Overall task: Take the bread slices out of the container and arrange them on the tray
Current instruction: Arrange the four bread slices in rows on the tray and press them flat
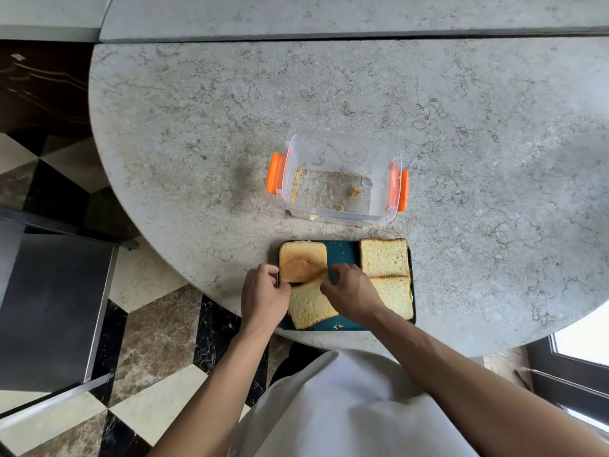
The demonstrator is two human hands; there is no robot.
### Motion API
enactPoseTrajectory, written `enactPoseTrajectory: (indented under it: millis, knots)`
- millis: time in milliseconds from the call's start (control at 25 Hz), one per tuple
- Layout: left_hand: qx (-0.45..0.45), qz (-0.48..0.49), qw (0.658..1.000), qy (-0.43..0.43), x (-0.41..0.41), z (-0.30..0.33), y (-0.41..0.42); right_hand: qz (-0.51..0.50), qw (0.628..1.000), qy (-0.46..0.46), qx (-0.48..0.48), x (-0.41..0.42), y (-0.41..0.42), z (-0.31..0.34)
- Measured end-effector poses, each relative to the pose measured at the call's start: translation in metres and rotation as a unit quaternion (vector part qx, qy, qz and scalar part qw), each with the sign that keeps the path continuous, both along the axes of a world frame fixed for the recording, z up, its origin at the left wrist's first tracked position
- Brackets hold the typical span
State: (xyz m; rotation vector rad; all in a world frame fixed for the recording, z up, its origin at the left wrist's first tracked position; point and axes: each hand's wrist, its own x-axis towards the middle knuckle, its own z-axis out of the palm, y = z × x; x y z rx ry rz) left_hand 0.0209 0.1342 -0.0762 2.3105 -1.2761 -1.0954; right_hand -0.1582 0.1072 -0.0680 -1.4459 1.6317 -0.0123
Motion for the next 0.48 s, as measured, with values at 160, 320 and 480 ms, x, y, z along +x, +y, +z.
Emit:
enactPoseTrajectory:
  millis: [160,320,480]
  knots:
    - [-0.018,-0.065,0.997,0.025,-0.001,-0.001,0.027,0.017,0.999,0.001,0.048,-0.010,0.020,-0.001]
    - [-0.019,-0.101,0.994,0.022,-0.007,-0.003,0.033,0.004,0.996,-0.006,0.089,-0.012,0.024,0.001]
    - [-0.027,-0.186,0.981,-0.039,-0.014,-0.004,0.032,-0.017,0.994,-0.012,0.110,-0.011,0.024,0.002]
